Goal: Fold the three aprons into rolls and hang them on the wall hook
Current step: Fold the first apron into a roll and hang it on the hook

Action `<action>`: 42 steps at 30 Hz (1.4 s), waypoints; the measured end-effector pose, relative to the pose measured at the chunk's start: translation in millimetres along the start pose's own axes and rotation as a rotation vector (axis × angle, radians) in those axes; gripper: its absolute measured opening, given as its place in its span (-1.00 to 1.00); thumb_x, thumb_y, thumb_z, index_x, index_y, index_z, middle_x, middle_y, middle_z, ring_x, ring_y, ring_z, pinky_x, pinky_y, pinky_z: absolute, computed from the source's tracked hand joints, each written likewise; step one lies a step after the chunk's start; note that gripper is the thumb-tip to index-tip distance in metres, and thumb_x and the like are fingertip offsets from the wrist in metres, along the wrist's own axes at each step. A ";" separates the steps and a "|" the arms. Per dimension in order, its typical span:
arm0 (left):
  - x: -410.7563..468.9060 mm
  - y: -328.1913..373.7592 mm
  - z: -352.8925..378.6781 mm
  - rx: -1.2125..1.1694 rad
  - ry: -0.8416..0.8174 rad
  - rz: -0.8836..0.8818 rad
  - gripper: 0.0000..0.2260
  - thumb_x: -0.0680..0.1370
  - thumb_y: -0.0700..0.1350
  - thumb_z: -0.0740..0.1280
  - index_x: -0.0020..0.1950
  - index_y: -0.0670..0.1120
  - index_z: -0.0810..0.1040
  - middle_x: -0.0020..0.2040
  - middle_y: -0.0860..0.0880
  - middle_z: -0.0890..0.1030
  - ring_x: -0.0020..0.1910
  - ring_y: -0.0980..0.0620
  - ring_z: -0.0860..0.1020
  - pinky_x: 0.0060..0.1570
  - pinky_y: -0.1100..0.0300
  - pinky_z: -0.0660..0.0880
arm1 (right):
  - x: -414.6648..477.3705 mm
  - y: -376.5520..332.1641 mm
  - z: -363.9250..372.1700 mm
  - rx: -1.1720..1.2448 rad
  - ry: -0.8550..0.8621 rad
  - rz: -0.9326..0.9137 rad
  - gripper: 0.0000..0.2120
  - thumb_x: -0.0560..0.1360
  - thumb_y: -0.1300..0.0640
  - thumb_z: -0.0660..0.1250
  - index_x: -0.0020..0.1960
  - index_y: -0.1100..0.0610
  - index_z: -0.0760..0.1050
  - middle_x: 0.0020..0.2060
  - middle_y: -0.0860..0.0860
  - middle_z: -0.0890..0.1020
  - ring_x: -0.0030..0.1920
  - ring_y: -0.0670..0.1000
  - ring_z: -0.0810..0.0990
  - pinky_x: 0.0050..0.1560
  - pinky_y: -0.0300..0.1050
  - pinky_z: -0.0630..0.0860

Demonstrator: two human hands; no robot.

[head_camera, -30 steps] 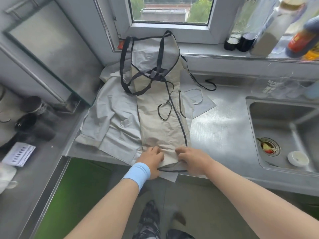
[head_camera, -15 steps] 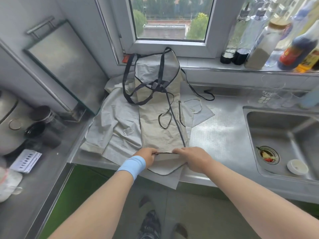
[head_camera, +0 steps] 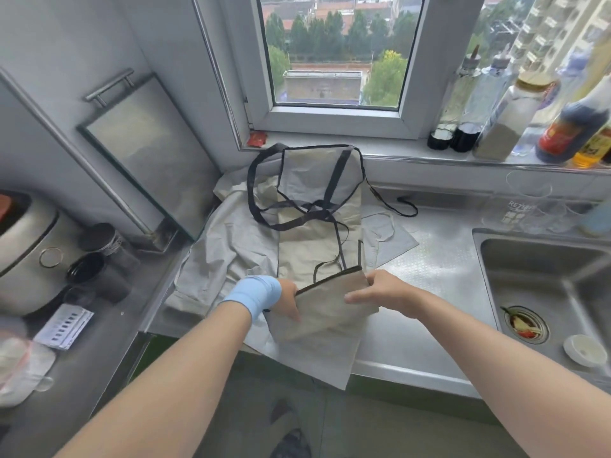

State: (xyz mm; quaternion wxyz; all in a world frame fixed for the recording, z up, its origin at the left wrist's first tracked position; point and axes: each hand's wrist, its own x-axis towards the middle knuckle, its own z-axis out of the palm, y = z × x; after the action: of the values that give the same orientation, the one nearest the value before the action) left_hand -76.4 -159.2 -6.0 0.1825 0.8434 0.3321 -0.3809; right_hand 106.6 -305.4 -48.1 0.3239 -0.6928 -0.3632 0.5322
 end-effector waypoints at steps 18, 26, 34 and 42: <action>140.7 -22.3 -23.4 -0.033 0.681 0.327 -0.63 0.59 0.03 0.20 0.40 0.10 0.41 0.39 0.03 0.40 0.35 -0.03 0.36 0.30 0.10 0.31 | 154.3 -7.7 -21.1 -0.168 0.596 0.072 -0.78 0.47 0.29 0.20 0.03 0.07 0.52 -0.05 0.04 0.63 0.05 0.13 0.58 -0.06 -0.11 0.42; 186.1 -30.9 5.9 0.152 0.247 0.115 -0.41 0.59 0.24 0.01 0.56 0.18 -0.16 0.58 -0.04 -0.26 0.55 -0.07 -0.25 0.48 -0.16 -0.23 | 143.4 22.9 3.1 -0.898 0.517 -0.373 -0.51 0.31 0.03 0.37 0.24 0.02 0.44 0.10 0.05 0.45 0.10 0.13 0.46 0.09 0.04 0.46; 159.9 -21.7 11.2 0.026 0.540 0.299 -0.55 0.44 0.21 0.33 0.27 0.08 0.41 0.27 0.03 0.37 0.29 -0.03 0.34 0.23 0.04 0.33 | 127.6 40.2 6.5 -1.362 0.098 -0.401 -0.52 0.27 -0.24 0.32 0.04 0.08 0.48 -0.10 0.03 0.55 -0.14 0.09 0.58 -0.31 -0.05 0.46; 131.3 -20.0 11.0 0.080 0.285 0.241 -0.68 0.47 -0.12 0.26 0.21 0.09 0.50 0.23 0.02 0.50 0.23 -0.09 0.49 0.11 0.05 0.49 | 109.8 31.5 14.7 -1.309 0.112 -0.406 -0.79 0.51 0.07 0.14 -0.05 0.12 0.52 -0.12 0.09 0.65 -0.10 0.18 0.62 -0.20 0.04 0.50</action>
State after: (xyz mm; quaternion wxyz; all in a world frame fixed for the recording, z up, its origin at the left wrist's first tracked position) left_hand -31.8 -95.8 -114.4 0.1441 0.9291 0.2357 -0.2458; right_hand 116.0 -228.0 -132.9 -0.0495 -0.6905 -0.7153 0.0954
